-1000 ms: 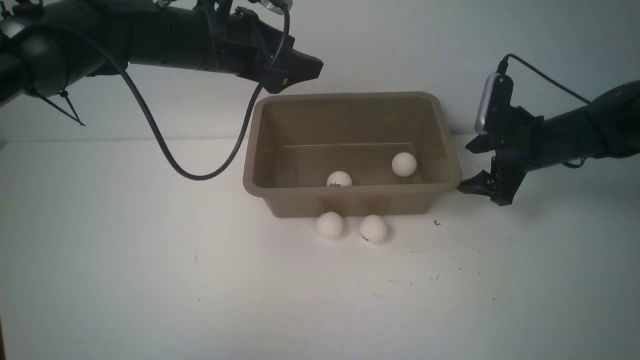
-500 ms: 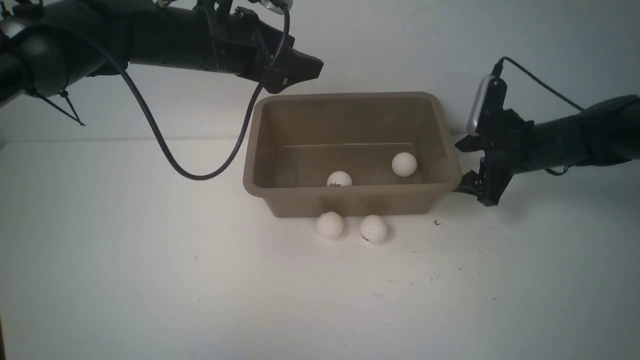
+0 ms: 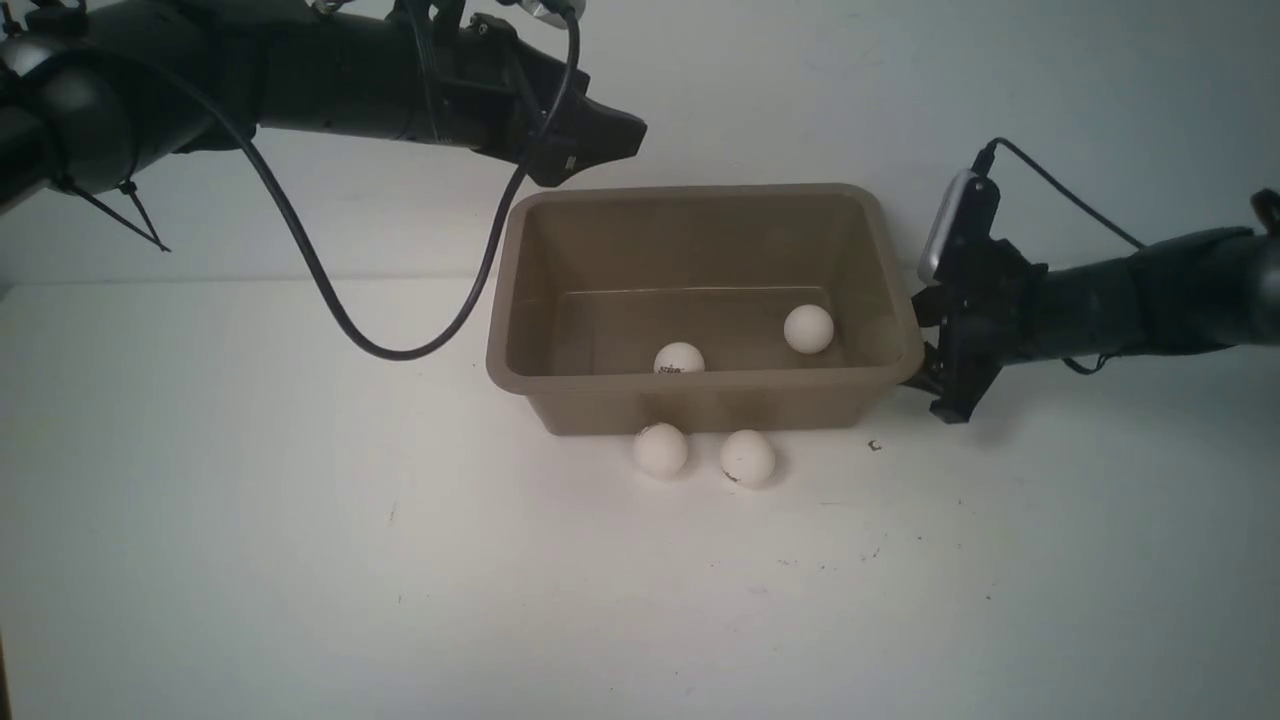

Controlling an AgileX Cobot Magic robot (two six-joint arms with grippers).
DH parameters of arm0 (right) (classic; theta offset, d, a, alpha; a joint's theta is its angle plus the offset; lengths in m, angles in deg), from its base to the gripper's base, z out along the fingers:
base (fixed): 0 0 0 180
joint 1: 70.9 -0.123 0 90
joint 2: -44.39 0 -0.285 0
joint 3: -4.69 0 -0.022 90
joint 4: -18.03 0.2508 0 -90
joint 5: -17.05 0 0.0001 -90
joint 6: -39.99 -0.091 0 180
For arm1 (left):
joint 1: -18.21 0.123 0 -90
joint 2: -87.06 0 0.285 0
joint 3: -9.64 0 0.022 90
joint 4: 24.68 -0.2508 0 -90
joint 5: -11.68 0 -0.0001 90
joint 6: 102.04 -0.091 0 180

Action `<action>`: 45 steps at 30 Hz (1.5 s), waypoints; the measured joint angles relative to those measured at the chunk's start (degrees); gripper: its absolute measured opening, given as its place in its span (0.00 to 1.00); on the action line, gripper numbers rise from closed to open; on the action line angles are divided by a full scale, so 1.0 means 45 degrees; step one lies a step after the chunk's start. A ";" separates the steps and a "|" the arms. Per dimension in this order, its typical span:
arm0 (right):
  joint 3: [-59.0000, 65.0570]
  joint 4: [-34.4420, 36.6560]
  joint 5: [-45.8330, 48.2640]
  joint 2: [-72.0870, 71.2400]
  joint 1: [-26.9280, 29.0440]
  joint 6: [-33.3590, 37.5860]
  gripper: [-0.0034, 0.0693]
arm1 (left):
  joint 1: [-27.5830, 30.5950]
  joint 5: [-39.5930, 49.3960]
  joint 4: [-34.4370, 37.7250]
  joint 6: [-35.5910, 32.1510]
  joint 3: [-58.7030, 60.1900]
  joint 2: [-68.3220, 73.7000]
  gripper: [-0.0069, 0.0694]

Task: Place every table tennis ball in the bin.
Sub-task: Use the right arm to clamp the table tennis ball closest to it, then use the right arm to put the table tennis ball into the box

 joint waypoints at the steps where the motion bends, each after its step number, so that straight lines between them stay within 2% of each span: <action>1: -0.0013 0.0116 -0.0121 0.0032 0.0000 0.0048 0.52 | 0.0000 0.0000 0.0000 0.0000 0.0000 0.0000 0.79; 5: -0.0013 0.0274 -0.0522 0.0042 -0.0046 0.0151 0.53 | 0.0000 -0.0015 0.0004 0.0000 0.0000 0.0000 0.79; 11: -0.0002 0.0442 -0.2904 -0.0319 0.0120 0.0701 0.53 | 0.0000 -0.0098 0.0014 0.0000 0.0000 0.0000 0.79; 13: 0.0025 0.0442 -0.3103 -0.0752 0.0460 0.0744 0.53 | 0.0000 -0.0098 0.0014 0.0000 0.0000 0.0000 0.79; 16: 0.0023 0.0430 -0.1941 -0.1594 0.0986 0.0406 0.53 | 0.0000 -0.0098 0.0014 0.0000 0.0000 0.0000 0.79; 18: 0.0023 0.0430 -0.0142 -0.2258 0.1260 -0.0244 0.53 | 0.0000 -0.0098 0.0014 0.0000 0.0000 0.0000 0.79; 21: -0.0003 0.0430 0.2863 -0.2902 0.1146 -0.1436 0.53 | 0.0000 -0.0114 0.0014 0.0000 0.0000 0.0000 0.79; 23: -0.0003 0.0371 0.3649 -0.2935 0.0829 -0.1849 0.53 | 0.0000 -0.0114 0.0014 0.0000 0.0000 0.0000 0.79; 29: -0.0003 0.0546 0.3830 -0.2382 -0.0243 -0.1987 0.53 | 0.0000 -0.0103 -0.0437 0.0016 0.0000 0.0000 0.79; 38: -0.0003 0.0400 0.2866 -0.2110 -0.0826 -0.1618 0.53 | 0.0180 0.1160 -0.3252 0.1733 0.0000 -0.0016 0.79; 41: -0.0003 0.0580 0.2610 -0.2137 -0.0826 -0.1788 0.60 | 0.0306 0.1924 -0.3407 0.1794 0.0000 -0.0188 0.79; 42: -0.0003 0.0691 0.2411 -0.2154 -0.0826 -0.1860 0.67 | 0.0390 0.2239 -0.3407 0.1810 0.0000 -0.0340 0.79; 43: -0.0003 0.0725 0.2320 -0.2192 -0.0826 -0.1876 0.69 | 0.0391 0.2324 -0.3407 0.1809 0.0000 -0.0366 0.79; 45: -0.0003 0.0782 0.1864 -0.2421 -0.0826 -0.1937 0.84 | 0.0454 0.2692 -0.3463 0.1813 0.0000 -0.0700 0.79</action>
